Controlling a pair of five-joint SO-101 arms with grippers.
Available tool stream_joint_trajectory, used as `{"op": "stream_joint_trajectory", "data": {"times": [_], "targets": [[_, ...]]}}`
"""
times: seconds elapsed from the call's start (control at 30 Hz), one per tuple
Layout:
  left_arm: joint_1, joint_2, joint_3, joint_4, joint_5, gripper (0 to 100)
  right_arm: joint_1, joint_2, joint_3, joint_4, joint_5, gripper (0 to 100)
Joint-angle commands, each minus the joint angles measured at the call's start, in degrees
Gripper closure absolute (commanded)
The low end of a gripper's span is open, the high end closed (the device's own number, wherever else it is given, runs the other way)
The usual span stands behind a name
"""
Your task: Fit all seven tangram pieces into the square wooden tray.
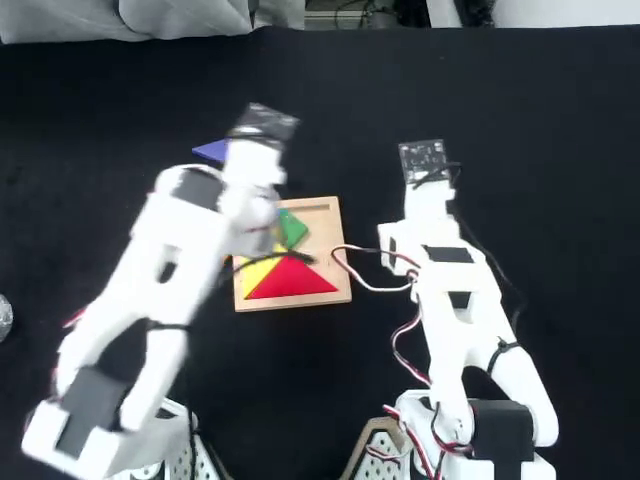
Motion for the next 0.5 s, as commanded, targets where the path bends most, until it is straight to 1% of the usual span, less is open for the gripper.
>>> {"op": "stream_joint_trajectory", "data": {"times": [0.0,0.17,0.37,0.47], "targets": [[5.14,7.91,-7.16,-2.46,8.00,84,1.49,-0.04,-3.47,-0.97,-0.53,98.7],[5.41,18.20,-15.08,-2.73,12.31,84,1.93,0.04,-3.56,-0.97,-0.53,98.7],[5.76,24.97,-20.88,-2.90,14.42,84,1.67,0.04,-3.30,-2.02,-0.53,98.7],[5.41,28.31,-23.16,-2.90,16.79,84,1.67,0.13,-3.12,-2.90,-0.53,98.7]]}}
